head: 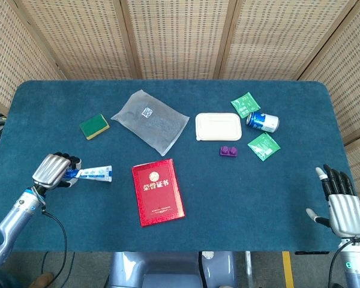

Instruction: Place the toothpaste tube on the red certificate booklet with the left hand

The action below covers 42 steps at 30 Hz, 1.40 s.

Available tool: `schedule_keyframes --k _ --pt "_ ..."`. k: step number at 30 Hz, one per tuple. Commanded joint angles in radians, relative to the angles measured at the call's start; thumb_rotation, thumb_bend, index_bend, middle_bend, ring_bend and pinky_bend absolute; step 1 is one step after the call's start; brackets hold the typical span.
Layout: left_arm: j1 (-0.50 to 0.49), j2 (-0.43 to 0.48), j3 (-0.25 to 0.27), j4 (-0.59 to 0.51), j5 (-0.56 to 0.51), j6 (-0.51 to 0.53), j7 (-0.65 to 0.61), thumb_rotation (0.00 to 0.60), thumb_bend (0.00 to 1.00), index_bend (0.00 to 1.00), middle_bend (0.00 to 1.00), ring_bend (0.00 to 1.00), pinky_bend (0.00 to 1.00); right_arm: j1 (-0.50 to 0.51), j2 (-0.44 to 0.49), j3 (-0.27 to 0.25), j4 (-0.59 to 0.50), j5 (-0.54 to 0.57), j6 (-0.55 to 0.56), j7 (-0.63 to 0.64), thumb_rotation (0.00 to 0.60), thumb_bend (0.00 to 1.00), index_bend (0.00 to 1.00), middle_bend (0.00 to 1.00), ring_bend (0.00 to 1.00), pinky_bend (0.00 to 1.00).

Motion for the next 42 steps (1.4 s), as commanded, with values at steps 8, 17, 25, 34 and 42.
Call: schedule_keyframes --k 8,17,25,34,42 --pt "-0.047 0.048 -0.019 -0.225 0.063 0.055 0.052 0.6 0.41 0.57 0.56 0.45 0.43 0.002 0.002 0.001 -0.001 0.005 -0.004 -0.001 0.6 0.0 0.0 0.0 0.0 0.0" --pt "-0.134 0.02 -0.013 -0.297 0.113 -0.04 0.169 0.6 0.4 0.57 0.56 0.44 0.41 0.006 -0.001 0.005 0.008 0.019 -0.017 0.003 0.6 0.0 0.0 0.0 0.0 0.0" --pt "-0.244 -0.048 -0.003 -0.248 0.18 -0.119 0.129 0.6 0.41 0.59 0.56 0.44 0.41 0.011 -0.01 0.011 0.017 0.035 -0.028 -0.017 0.6 0.0 0.0 0.0 0.0 0.0" --pt "-0.322 -0.096 0.017 -0.168 0.203 -0.177 0.067 0.6 0.41 0.6 0.57 0.44 0.41 0.013 -0.023 0.019 0.029 0.065 -0.039 -0.04 0.6 0.0 0.0 0.0 0.0 0.0" --pt "-0.37 -0.155 0.027 -0.078 0.229 -0.185 0.103 0.6 0.4 0.6 0.58 0.42 0.36 0.015 -0.027 0.023 0.042 0.079 -0.047 -0.039 0.6 0.0 0.0 0.0 0.0 0.0"
